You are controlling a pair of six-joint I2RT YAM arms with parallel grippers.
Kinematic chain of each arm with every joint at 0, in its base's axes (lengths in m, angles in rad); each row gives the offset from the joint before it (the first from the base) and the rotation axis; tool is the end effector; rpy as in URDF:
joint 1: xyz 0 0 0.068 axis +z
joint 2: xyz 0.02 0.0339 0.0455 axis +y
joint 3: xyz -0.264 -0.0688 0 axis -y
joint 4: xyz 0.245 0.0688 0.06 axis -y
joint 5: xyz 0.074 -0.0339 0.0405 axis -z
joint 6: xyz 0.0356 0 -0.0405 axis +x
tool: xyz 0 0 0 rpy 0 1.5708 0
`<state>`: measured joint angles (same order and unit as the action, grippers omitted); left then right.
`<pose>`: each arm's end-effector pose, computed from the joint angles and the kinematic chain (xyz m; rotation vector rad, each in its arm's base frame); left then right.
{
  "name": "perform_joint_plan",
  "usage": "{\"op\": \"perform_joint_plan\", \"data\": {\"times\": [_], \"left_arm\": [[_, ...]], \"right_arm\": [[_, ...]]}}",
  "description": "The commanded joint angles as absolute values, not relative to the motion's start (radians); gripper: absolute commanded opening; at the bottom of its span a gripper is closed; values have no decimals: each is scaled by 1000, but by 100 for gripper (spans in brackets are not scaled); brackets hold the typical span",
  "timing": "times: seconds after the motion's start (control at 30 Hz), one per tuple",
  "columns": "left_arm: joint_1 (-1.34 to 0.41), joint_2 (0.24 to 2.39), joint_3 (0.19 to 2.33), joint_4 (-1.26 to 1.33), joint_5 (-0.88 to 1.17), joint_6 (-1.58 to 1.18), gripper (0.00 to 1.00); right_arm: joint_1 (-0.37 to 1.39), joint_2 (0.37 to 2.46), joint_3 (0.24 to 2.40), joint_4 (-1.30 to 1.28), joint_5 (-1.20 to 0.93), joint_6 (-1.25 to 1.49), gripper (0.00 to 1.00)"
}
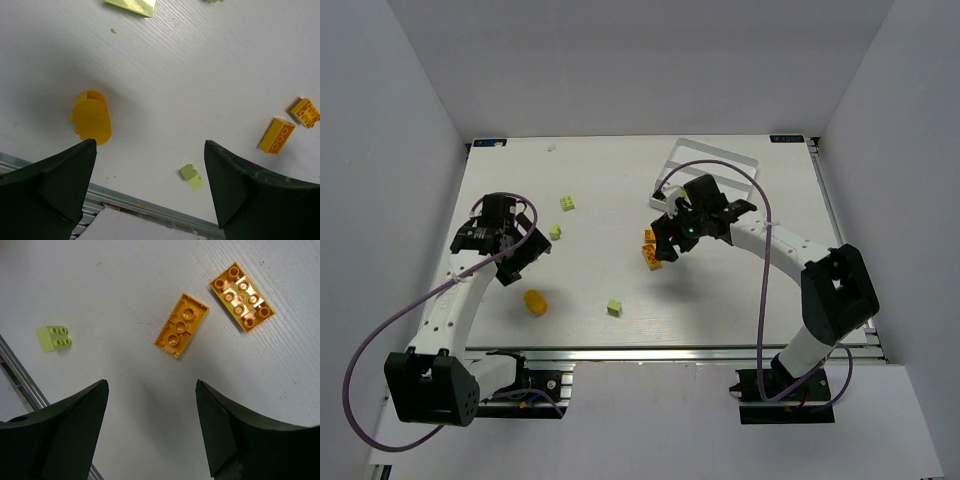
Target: Sort the legos into containers by color
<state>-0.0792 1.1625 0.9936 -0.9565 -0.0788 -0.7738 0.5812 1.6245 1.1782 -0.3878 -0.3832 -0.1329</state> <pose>0.2135 -0.0141 0.2750 -0.9416 2.5305 -0.1560 0.2877 0.2049 0.2462 -1.0176 2.2085 0.6666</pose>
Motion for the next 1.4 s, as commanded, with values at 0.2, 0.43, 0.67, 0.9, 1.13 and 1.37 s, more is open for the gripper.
{"op": "perform_joint_plan", "data": {"times": [0.2,0.43,0.67,0.9,1.13,1.37], "left_arm": [[-58,1094,1020,-1066,-173,-776,98],[-58,1040,1019,-1121,-229,-781,98],[-58,1068,1029,-1101,-238,-781,94],[-58,1054,1019,-1095,-224,-790,93],[-58,1008,974,-1112,-209,-805,93],[-58,962,919,-1112,-193,-830,92]], "right_arm": [[629,1750,1302,-376,-203,37,76],[673,1802,1339,-376,-146,78,76],[673,1789,1339,-379,-137,57,73],[701,1827,1335,-360,-88,81,70],[730,1910,1391,-400,-6,95,69],[752,1948,1391,-390,100,86,68]]}}
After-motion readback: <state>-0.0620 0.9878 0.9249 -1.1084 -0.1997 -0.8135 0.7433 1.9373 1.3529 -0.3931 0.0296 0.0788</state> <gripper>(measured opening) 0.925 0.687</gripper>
